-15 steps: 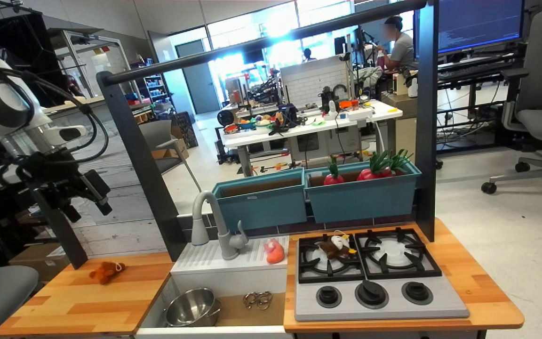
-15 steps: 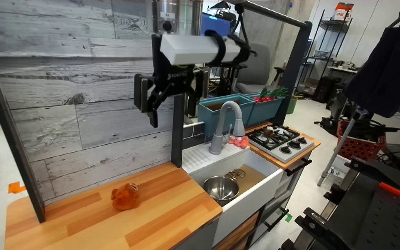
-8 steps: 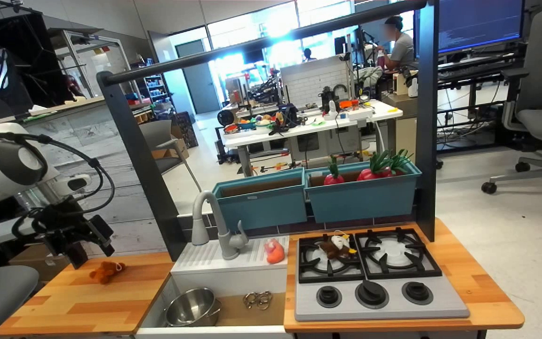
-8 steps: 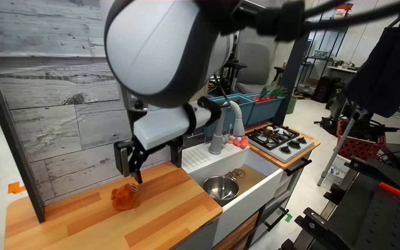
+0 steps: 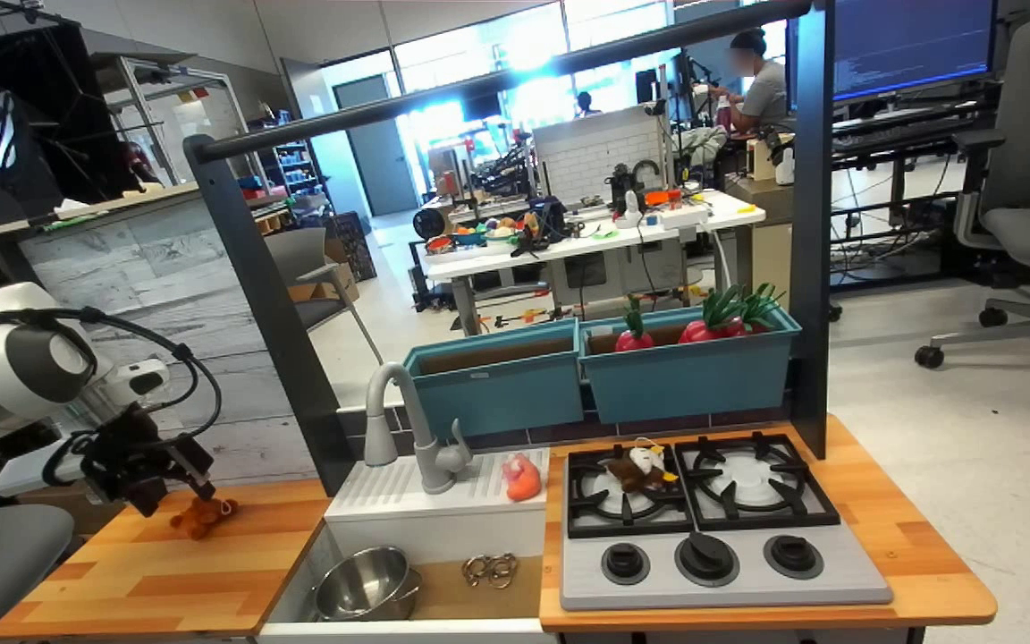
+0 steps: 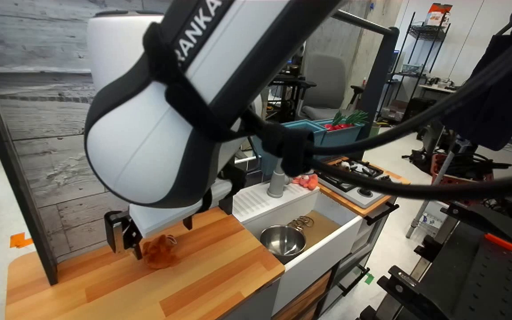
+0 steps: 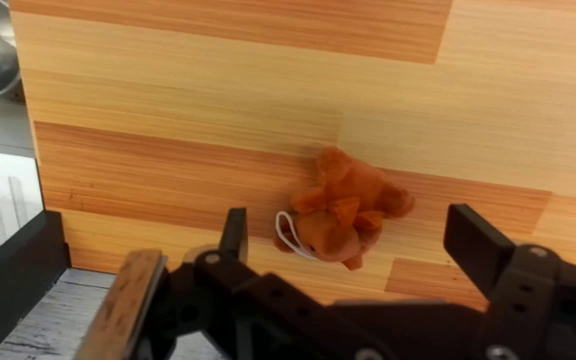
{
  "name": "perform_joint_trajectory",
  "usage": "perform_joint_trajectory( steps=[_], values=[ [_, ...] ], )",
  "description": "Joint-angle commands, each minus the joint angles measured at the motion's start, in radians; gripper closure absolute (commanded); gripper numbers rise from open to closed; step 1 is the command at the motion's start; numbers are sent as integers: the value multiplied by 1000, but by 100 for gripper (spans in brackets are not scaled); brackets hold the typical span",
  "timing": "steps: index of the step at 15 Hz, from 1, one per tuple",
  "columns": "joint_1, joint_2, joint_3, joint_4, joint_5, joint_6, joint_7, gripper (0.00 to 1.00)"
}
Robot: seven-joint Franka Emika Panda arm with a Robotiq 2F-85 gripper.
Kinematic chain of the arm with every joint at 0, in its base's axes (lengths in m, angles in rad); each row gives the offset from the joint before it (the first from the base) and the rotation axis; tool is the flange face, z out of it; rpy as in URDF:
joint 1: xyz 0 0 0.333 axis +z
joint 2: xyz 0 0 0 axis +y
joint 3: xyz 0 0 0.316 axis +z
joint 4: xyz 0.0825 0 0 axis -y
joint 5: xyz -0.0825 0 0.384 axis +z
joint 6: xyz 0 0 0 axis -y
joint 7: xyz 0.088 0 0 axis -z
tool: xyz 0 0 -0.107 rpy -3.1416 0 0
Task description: Pick the stuffed animals on the counter and the stove and put them in the pot in the sink
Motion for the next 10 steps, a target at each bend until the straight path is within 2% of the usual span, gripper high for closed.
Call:
perform_joint_trajectory(
  steps=[1, 5, 9, 10],
  values=[
    [9, 78, -9, 113, 34, 6, -42, 0],
    [-17, 161, 1, 247, 86, -92, -69, 0],
    [-24, 240, 0, 372, 83, -187, -63, 3],
    [-22, 257, -1, 399, 81, -208, -63, 26]
  ],
)
